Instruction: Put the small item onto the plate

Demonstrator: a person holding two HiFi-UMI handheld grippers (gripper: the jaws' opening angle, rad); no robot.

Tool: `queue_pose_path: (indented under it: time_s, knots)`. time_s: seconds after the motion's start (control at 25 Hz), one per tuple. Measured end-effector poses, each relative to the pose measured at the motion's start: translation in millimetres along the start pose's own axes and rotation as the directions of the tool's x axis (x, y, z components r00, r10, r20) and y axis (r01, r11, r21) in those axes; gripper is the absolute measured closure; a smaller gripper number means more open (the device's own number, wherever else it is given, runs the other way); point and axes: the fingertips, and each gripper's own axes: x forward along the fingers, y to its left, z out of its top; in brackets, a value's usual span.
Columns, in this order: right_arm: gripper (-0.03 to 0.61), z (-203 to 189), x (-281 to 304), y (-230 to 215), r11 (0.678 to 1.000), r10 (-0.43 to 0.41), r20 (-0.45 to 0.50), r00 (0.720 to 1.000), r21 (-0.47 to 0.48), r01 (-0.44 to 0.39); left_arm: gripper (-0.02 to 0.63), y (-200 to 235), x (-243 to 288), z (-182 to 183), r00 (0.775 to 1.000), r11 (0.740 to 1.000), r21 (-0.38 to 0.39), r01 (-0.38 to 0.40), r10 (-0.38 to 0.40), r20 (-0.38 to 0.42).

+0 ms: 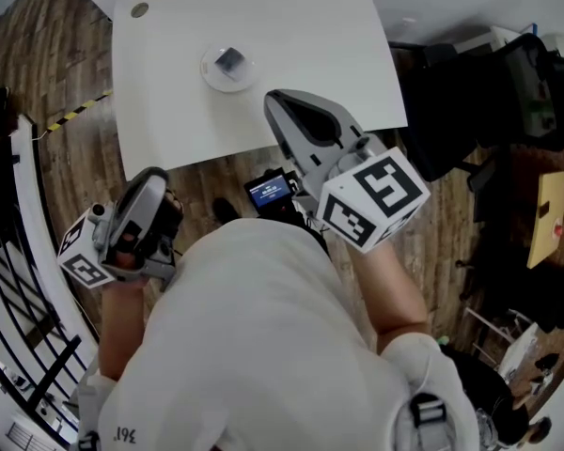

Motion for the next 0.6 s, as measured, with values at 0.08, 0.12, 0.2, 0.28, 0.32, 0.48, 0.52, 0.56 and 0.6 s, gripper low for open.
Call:
queue_pose_path:
  time_s: [0.08,0.12,0.2,0.28,0.32,0.48,0.52,0.56,0.6]
  knots:
    - [0.578,4.0,-3.5,4.6,1.000,0.008,0.011,1.000,-0.004,-0.008,0.607,-4.2,0.7,-1.7,1.000,1.000,0.002,0.007,-0.007,-0.001]
    - [0.578,5.8,-5.1,6.4,1.000,0.010,0.016,1.000,-0.005,-0.010,0.607,-5.7,1.1,-2.1,1.000,1.000,0.003,0.009,-0.009,-0.002]
    - [0.578,9.5,-7.6,8.2,1.000,0.012,0.022,1.000,-0.009,-0.012,0.607,-7.6,2.4,-1.9,1.000,1.000,0.005,0.012,-0.012,-0.004]
    - [0.578,12.2,-9.0,8.5,1.000,0.007,0.025,1.000,-0.018,-0.006,0.607,-8.3,3.2,-1.6,1.000,1.000,0.005,0.013,-0.012,-0.004]
    - [0.578,13.0,-9.3,8.6,1.000,0.004,0.025,1.000,-0.023,-0.003,0.607,-8.5,3.1,-1.5,1.000,1.000,0.004,0.011,-0.011,-0.004]
    - [0.578,15.0,-9.2,6.8,0.999,-0.012,0.028,1.000,-0.037,0.013,0.607,-7.7,1.1,-2.2,1.000,1.000,0.000,0.008,-0.008,-0.006]
    - [0.578,15.0,-8.9,5.9,0.999,-0.016,0.028,0.999,-0.039,0.017,0.607,-7.2,0.7,-2.6,1.000,1.000,-0.002,0.008,-0.008,-0.006]
    - [0.578,14.8,-8.5,5.2,0.999,-0.019,0.027,0.999,-0.040,0.020,0.607,-6.7,0.3,-2.9,1.000,1.000,-0.004,0.007,-0.007,-0.007]
    - [0.578,14.5,-7.9,4.7,0.999,-0.020,0.025,0.999,-0.039,0.021,0.607,-6.2,-0.1,-3.3,1.000,1.000,-0.005,0.006,-0.006,-0.008]
